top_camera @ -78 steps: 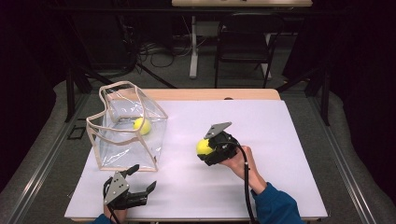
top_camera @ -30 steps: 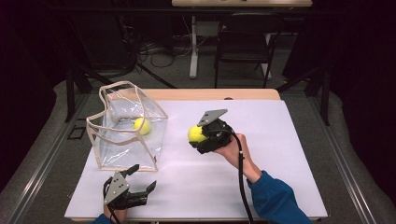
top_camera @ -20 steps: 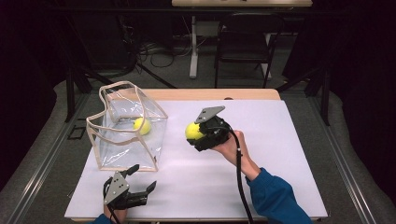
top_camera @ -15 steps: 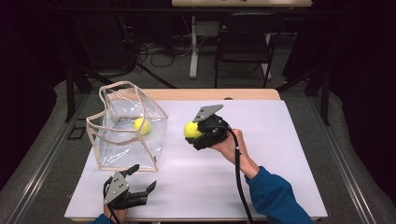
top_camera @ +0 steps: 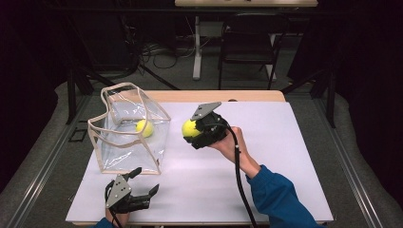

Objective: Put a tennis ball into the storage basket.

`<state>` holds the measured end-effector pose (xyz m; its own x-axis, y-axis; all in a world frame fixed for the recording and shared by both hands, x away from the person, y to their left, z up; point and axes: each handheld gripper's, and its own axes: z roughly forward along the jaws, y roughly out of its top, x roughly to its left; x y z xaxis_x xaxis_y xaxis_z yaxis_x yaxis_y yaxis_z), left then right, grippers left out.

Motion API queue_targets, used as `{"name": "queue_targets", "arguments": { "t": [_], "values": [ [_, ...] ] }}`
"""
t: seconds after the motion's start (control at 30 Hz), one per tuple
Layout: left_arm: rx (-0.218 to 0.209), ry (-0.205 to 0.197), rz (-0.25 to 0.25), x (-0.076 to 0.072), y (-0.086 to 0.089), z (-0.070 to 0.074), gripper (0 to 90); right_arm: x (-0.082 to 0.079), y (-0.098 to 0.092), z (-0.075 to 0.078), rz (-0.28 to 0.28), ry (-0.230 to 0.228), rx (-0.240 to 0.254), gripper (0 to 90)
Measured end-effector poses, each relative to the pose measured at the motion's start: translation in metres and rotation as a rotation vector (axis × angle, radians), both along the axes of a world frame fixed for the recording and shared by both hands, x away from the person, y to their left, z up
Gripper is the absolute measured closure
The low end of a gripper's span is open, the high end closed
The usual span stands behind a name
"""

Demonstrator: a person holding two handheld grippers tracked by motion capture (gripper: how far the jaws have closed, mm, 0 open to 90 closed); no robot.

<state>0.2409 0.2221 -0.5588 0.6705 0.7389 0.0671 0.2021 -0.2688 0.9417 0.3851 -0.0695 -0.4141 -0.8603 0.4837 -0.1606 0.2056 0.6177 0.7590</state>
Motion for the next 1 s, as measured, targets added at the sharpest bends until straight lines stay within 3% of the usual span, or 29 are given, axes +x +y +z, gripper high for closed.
{"name": "queue_targets", "arguments": {
  "t": [1.0],
  "values": [
    [-0.005, 0.008, 0.004, 0.001, 0.0, -0.001, 16.1, 0.019, 0.012, 0.011, -0.001, -0.003, 0.007, 26.2]
  ]
}}
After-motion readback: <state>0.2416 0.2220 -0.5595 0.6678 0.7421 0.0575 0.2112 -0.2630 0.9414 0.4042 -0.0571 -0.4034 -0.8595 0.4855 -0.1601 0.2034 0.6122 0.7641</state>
